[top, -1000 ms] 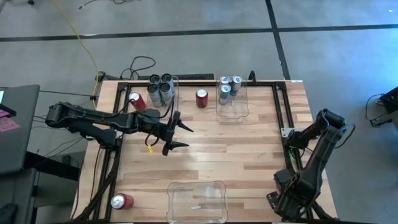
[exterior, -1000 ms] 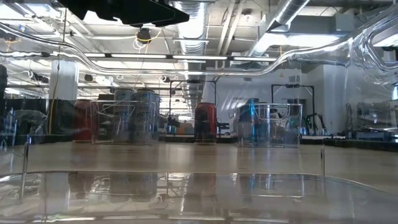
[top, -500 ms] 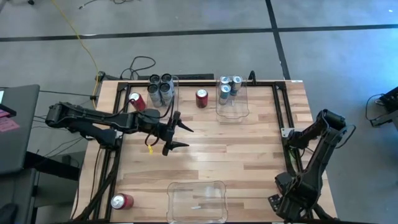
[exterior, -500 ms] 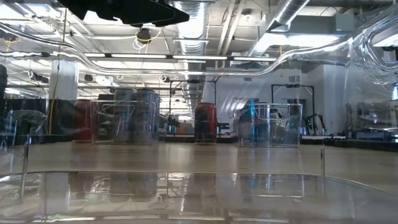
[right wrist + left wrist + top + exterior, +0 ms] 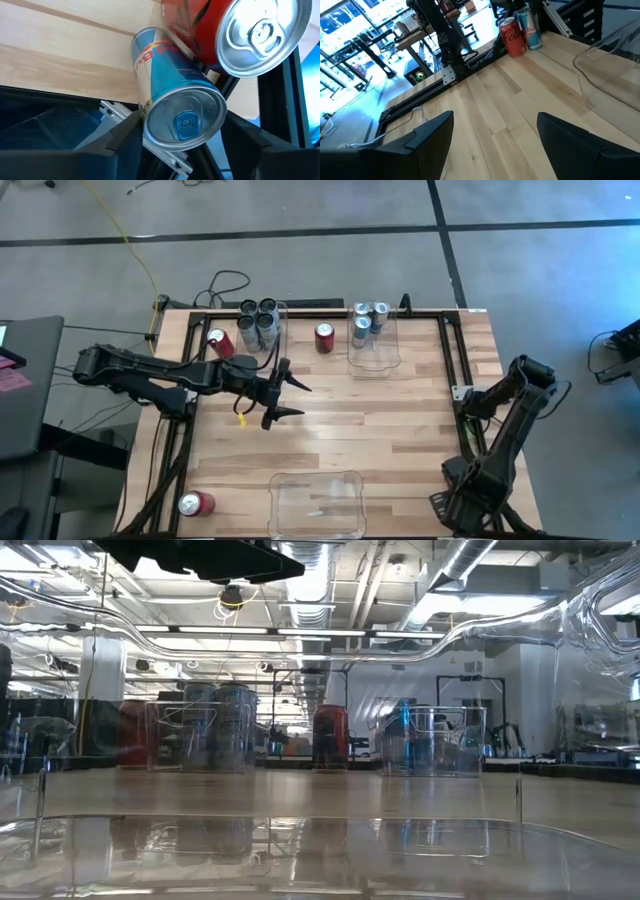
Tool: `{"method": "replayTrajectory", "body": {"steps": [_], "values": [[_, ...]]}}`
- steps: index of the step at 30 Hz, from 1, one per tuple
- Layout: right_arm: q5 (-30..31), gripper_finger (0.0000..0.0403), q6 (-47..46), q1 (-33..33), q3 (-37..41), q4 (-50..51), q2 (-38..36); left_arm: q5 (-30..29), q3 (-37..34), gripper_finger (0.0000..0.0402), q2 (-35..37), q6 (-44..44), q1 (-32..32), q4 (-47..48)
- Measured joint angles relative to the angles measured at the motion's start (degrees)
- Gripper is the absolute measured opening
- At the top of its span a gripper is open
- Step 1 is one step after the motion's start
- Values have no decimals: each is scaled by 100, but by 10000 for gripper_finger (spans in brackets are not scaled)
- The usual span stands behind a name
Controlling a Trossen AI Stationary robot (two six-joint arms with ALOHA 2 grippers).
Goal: Sort soda cans
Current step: Put the blue soda can into the top right transparent bin
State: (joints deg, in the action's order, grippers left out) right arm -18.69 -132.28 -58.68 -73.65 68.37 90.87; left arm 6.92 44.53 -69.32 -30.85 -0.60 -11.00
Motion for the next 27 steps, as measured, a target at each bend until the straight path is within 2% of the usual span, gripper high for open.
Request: {"method": "replayTrajectory", "body": {"steps": [4, 15, 27], "values": [[-10, 205, 109, 230, -9, -194, -7, -16, 0, 284, 0, 0, 0, 2], [186, 207, 1472, 1207, -112, -161, -4, -291, 0, 284, -2, 24, 0, 131], [478, 207, 3466, 2564, -304, 1375, 4, -322, 0, 284, -2, 117, 0, 227]]}}
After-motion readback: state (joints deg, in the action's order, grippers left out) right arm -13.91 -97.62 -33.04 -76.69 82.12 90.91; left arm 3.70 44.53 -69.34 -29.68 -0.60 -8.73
